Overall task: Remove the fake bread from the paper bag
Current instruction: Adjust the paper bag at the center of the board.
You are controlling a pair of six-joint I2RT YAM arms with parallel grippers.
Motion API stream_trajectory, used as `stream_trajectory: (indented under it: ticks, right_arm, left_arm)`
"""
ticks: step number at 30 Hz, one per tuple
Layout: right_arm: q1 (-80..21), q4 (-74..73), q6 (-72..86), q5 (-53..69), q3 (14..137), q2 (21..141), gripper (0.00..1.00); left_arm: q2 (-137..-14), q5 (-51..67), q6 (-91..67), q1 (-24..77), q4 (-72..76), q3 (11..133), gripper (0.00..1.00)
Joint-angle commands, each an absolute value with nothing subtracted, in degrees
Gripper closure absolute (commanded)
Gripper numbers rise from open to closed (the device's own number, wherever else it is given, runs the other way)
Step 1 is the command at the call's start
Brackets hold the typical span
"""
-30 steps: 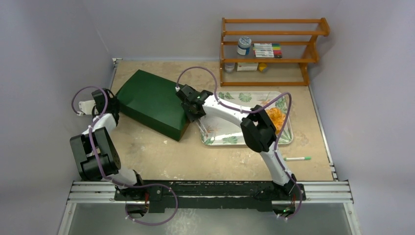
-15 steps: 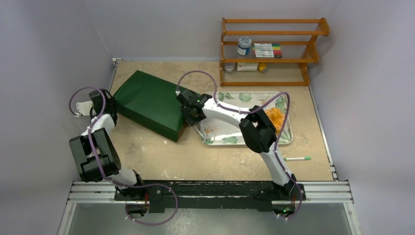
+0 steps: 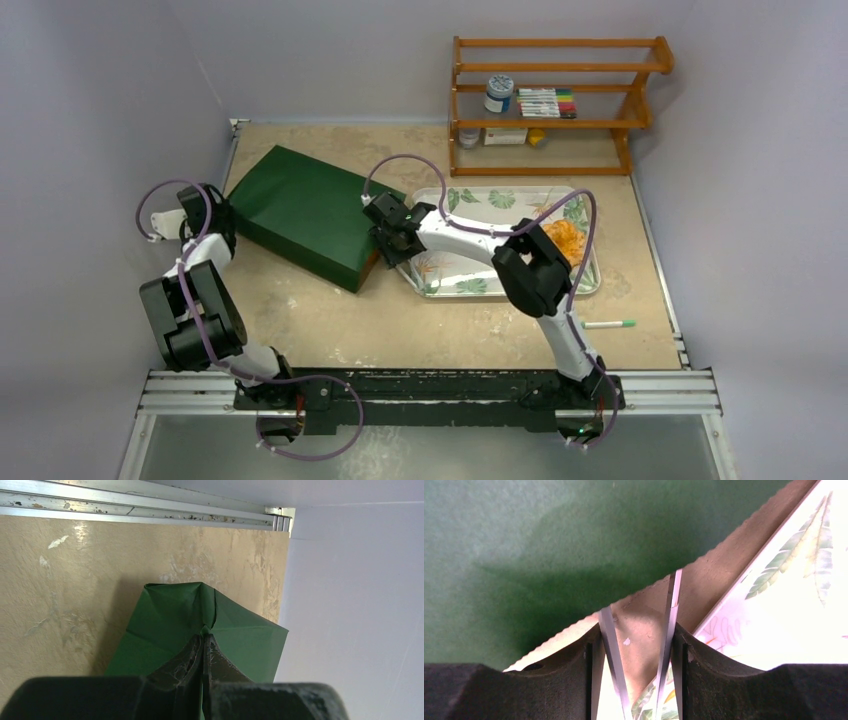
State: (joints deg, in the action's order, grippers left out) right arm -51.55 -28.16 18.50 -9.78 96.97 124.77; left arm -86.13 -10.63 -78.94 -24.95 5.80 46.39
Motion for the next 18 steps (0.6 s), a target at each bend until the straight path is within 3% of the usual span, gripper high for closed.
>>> stream_trajectory:
  ticks: [1, 18]
  right_arm:
    - [-51.9, -30.2, 19.5, -13.7, 96.3, 120.0, 0.51]
    - [-55.2, -43.5, 16.7, -30.0, 110.2, 126.5, 0.53]
  left_arm:
    - [-86.2, -11.5, -79.4, -25.9, 6.8, 48.2, 1.0]
    - [-87.0, -11.0, -78.5, -26.5, 5.2, 50.6, 1.0]
